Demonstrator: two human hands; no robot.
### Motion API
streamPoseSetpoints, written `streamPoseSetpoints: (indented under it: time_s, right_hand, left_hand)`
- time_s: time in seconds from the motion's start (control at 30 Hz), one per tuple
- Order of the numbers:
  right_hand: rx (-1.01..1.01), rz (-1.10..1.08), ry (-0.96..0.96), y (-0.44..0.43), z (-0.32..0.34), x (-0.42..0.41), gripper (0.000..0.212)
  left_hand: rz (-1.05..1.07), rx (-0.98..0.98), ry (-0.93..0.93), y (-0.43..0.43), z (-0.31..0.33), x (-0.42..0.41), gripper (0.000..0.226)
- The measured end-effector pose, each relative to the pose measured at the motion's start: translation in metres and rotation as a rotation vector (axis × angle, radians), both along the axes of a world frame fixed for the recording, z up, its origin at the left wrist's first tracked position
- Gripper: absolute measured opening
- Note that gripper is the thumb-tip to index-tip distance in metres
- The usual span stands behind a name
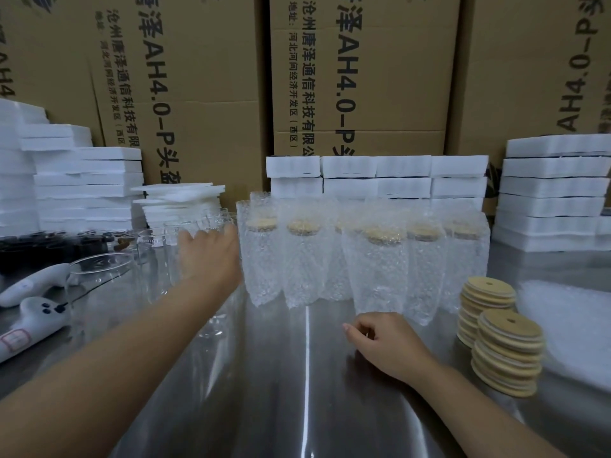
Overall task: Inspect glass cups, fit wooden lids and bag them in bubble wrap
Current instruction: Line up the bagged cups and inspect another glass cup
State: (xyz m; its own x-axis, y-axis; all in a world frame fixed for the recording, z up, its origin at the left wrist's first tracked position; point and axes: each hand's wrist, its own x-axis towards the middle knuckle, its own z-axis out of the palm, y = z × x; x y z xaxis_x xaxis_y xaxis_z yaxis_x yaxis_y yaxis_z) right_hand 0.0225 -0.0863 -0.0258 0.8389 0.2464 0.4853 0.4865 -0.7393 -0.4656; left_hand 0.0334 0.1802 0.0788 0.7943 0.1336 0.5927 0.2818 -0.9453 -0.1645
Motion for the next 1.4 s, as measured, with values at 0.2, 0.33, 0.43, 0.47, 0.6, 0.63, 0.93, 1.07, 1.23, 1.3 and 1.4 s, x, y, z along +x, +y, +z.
streamPoseSetpoints:
  time_s: [0.2,0.33,0.43,0.47,0.6,0.63,0.93,1.07,1.23,1.3,1.4]
  right_hand:
    - [0.162,0.055,0.022,0.003,0.004,-0.002,0.015]
    - [0.316,0.089,0.101,0.004,0.004,-0.002,0.051]
    - [0.315,0.091,0.109,0.002,0.003,0.0,0.079]
    - [0.272,0.081,0.081,0.002,0.003,0.001,0.079]
    - [0.131,0.074,-0.089,-0.002,0.0,0.008,0.071]
    - [0.203,0.085,-0.053,-0.002,0.002,0.005,0.071]
    - [0.636,0.061,0.081,0.006,0.008,0.0,0.078]
    - [0.707,0.115,0.149,0.012,0.01,-0.002,0.073]
    - [0.737,0.213,0.174,0.015,0.014,-0.008,0.058]
    - [0.73,0.211,0.149,0.015,0.018,-0.01,0.06]
    - [0.705,0.207,0.101,0.016,0.02,-0.013,0.059]
  left_hand:
    - [-0.333,-0.029,-0.102,-0.074,-0.011,-0.02,0.053]
    - [-0.602,0.0,-0.187,-0.108,-0.027,-0.037,0.048]
    - [-0.838,0.068,-0.337,-0.121,-0.042,-0.043,0.044]
    - [-0.927,0.097,-0.356,-0.125,-0.048,-0.043,0.044]
    - [-1.177,0.096,-0.433,-0.131,-0.071,-0.041,0.045]
    - [-1.245,-0.012,-0.468,-0.13,-0.077,-0.04,0.044]
    - [-1.192,-0.719,0.055,-0.108,-0.107,-0.014,0.126]
    - [-1.119,-1.051,0.181,-0.105,-0.111,0.003,0.127]
    - [-1.097,-1.192,0.103,-0.103,-0.109,0.012,0.089]
    - [-1.064,-1.156,0.041,-0.102,-0.108,0.013,0.083]
    - [-1.017,-1.127,-0.009,-0.101,-0.108,0.014,0.087]
